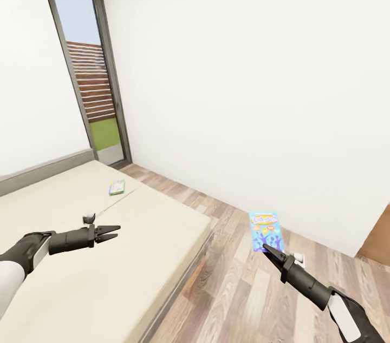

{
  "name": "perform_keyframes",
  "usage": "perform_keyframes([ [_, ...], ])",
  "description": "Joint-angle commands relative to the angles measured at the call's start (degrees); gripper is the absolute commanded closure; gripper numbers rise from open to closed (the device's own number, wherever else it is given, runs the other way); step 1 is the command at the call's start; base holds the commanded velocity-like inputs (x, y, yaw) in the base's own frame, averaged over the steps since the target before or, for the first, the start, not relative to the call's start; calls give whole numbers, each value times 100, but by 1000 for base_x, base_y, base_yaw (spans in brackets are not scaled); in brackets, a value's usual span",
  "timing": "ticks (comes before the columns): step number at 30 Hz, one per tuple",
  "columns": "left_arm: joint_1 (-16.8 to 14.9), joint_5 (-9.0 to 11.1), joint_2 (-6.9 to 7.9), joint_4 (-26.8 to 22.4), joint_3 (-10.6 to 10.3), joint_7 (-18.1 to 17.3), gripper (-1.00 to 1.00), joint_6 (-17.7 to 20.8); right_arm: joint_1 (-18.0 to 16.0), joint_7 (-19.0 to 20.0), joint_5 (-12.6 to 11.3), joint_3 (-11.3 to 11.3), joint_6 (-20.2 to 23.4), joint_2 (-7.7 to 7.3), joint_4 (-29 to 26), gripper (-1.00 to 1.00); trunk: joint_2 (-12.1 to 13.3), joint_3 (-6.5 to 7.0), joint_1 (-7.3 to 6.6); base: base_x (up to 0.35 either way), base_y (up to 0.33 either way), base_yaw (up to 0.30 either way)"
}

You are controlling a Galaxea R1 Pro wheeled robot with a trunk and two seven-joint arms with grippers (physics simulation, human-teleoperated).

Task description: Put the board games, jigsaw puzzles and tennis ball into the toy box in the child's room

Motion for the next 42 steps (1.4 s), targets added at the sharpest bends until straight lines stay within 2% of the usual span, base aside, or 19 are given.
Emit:
perform_keyframes([
  [1,-3,0,3,-1,2,-22,-100,60,-7,3,-31,-6,38,1,2,100,-13,-8,4,0,0,-259],
  [42,-3,0,5,-1,-6,-22,-100,60,-7,-26,-37,-6,33,1,11,100,-13,205,4,0,0,-259],
])
